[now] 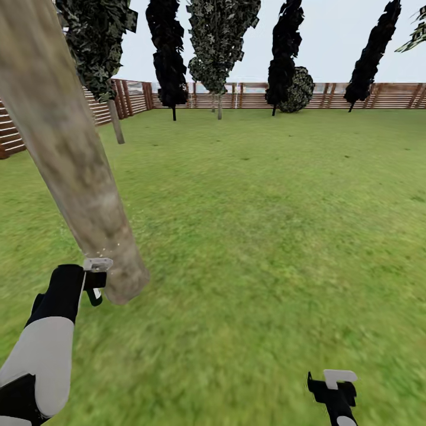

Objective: In the garden, pick up the pesticide atomizer on the floor and spray pesticide onto both trees until each tree trunk is fully covered.

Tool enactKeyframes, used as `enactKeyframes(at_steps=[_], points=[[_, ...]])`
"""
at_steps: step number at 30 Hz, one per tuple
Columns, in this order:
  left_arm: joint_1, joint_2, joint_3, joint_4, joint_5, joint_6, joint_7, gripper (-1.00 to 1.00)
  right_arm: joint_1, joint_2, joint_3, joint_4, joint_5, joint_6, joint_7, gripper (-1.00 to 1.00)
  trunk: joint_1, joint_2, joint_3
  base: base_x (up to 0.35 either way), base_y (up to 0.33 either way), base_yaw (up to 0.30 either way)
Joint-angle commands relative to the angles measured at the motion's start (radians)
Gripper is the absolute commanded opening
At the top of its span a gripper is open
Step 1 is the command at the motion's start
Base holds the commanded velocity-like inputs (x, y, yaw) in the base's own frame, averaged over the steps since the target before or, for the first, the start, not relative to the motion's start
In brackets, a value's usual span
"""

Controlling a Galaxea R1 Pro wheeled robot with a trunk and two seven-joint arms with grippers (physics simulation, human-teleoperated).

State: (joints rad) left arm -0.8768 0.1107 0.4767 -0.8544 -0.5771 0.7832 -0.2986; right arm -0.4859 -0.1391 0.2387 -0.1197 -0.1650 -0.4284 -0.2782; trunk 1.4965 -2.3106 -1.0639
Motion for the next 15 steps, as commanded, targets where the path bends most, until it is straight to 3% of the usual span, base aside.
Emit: enactKeyframes(at_steps=[1, 9, 15], points=[[-0.002, 0.0, 0.003, -0.002, -0.011, 0.003, -0.01, -1.0, 0.0, 0.0, 0.009, 0.0, -0.01, -0.003, -0.002, 1.0, 0.0, 0.0, -0.001, 0.032, -0.262, 0.003], [-0.004, 0.002, 0.003, -0.002, -0.013, 0.003, -0.008, -1.0, 0.0, -0.001, 0.01, 0.001, -0.01, -0.003, -0.003, 1.0, 0.0, 0.0, -0.001, 0.011, -0.272, 0.0], [-0.005, 0.001, 0.003, -0.003, -0.013, 0.002, -0.002, -1.0, 0.0, 0.0, 0.01, 0.0, -0.01, -0.003, -0.002, 1.0, 0.0, 0.0, -0.001, 0.218, -0.189, 0.034]])
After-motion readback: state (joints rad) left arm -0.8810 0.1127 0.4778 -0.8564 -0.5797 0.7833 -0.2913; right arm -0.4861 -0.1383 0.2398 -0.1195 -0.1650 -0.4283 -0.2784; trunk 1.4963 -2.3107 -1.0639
